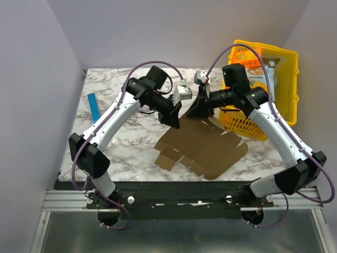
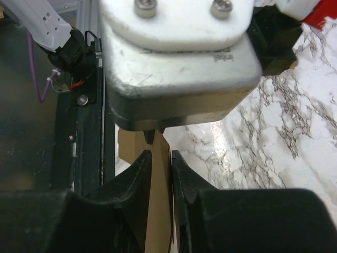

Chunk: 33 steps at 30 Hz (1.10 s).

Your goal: Fold the paper box

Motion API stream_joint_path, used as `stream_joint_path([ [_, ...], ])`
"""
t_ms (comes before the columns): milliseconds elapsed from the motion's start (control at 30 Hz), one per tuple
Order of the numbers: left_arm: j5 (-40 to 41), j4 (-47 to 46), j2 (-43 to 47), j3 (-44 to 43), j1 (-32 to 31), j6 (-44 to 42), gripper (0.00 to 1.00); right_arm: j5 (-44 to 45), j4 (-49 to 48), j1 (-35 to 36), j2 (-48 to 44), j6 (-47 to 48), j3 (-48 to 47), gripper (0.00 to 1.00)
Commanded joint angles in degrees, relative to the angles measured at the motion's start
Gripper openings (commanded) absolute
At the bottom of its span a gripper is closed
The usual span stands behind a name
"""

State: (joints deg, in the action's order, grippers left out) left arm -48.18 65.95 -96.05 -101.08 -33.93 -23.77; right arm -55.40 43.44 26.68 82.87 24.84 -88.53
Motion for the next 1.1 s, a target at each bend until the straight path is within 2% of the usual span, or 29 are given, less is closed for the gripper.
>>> stream_joint_path([
  [0,2.5,0.8,-1.0,-3.2,-0.1,1.7,0.08,0.9,-2.1,-0.2,-2.6,-0.8,2.4,0.03],
  [33,2.7,0.3,-0.8,-3.5,-0.1,2.1,0.1,1.3,-2.7,-0.2,-2.8,-1.1,2.8,0.01],
  [67,2.7,0.1,-0.6,-3.5,0.0,2.2,0.23,1.7,-3.3,-0.2,-3.4,-1.7,3.3,0.01],
  [133,3.9,-1.3,0.0,-3.4,0.3,3.3,0.37,3.2,-5.1,-0.2,-4.1,-2.3,4.8,0.01],
  [167,4.5,-1.8,0.2,-3.3,0.4,3.6,0.53,3.7,-5.9,-0.2,-5.0,-2.9,5.3,0.01],
  [233,6.9,-4.1,1.2,-2.6,1.0,5.4,0.69,5.3,-8.1,-0.3,-5.7,-3.6,6.7,0.01],
  [267,8.2,-5.3,1.8,-2.2,1.3,6.4,0.84,5.9,-8.9,-0.2,-6.1,-4.0,7.1,0.01],
  [300,9.4,-6.9,2.4,-1.8,1.6,7.2,0.93,6.8,-10.0,-0.2,-6.7,-4.4,7.4,0.01],
  [333,12.5,-9.8,3.8,-1.0,2.5,8.2,0.99,7.3,-10.7,-0.2,-7.0,-4.7,7.8,0.01],
  [433,17.4,-18.4,8.4,2.0,4.7,12.9,0.99,10.3,-13.6,-0.2,-8.0,-7.2,9.7,0.01],
  [500,17.7,-24.0,11.5,5.1,8.5,17.8,0.99,11.3,-15.7,-0.2,-8.3,-8.5,11.0,0.01],
  [567,18.6,-34.1,17.0,12.3,12.3,22.6,0.99,11.6,-16.9,-0.2,-8.5,-9.3,12.1,0.01],
  [633,22.0,-42.8,22.4,20.5,13.4,28.8,0.99,13.2,-19.5,-0.3,-8.8,-11.3,14.3,0.01],
  [800,33.6,-51.8,30.9,36.4,14.1,38.6,0.99,18.1,-31.1,-0.3,-10.0,-17.8,21.1,0.01],
  [833,34.0,-54.5,32.8,41.7,14.2,41.5,0.99,18.9,-32.0,-0.4,-9.9,-18.2,21.9,0.01],
  [933,36.4,-57.8,35.9,50.6,15.2,46.3,0.99,21.2,-33.9,-1.1,-8.7,-19.4,21.7,0.01],
  [1067,36.1,-63.6,39.2,59.1,16.2,53.0,0.99,20.1,-36.7,-3.6,-7.1,-20.8,22.5,0.01],
])
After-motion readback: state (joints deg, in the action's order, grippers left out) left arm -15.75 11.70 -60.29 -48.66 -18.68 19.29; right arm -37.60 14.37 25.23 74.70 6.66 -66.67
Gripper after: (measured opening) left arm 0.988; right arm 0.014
